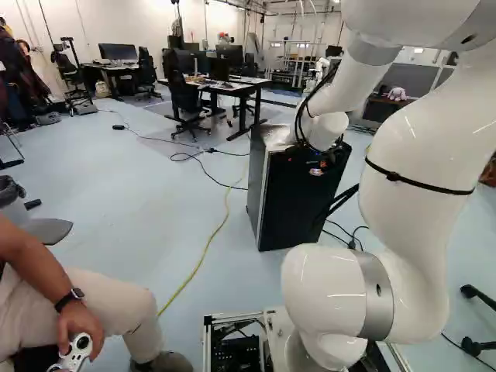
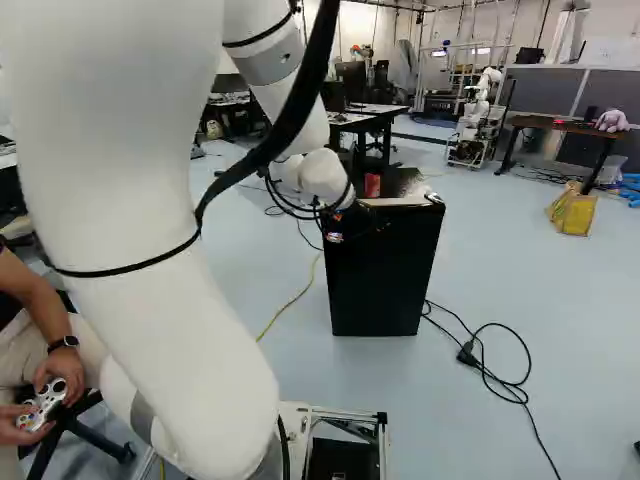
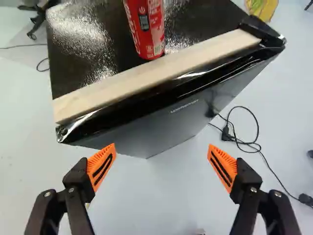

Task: Grab a drink from the fridge

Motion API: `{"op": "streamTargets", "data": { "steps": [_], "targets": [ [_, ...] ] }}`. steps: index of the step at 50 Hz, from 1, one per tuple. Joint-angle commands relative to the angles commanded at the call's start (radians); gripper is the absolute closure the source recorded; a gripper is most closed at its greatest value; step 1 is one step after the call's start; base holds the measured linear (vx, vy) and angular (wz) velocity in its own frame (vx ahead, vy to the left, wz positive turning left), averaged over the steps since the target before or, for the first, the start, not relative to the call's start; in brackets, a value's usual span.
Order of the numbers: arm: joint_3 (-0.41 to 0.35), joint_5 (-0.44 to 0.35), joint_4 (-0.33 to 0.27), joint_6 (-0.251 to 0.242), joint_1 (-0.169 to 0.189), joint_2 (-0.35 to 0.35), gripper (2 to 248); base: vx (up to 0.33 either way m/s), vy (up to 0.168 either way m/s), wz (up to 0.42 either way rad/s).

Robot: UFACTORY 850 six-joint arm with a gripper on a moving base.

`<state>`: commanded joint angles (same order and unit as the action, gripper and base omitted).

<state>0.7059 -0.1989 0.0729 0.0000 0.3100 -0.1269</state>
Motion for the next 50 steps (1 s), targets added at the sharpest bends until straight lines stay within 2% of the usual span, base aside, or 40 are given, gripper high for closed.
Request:
{"op": "streamTargets", "data": {
  "steps": [14,37,50],
  "targets": [
    [-0.048,-0.147,0.000,0.000,-0.006,0.044,3,0.000,0.000,0.000],
    [-0.052,-0.382,0.000,0.000,-0.007,0.048,3,0.000,0.000,0.000],
    [-0.052,-0.484,-0.012,0.000,-0.007,0.048,3,0.000,0.000,0.000]
  ]
}}
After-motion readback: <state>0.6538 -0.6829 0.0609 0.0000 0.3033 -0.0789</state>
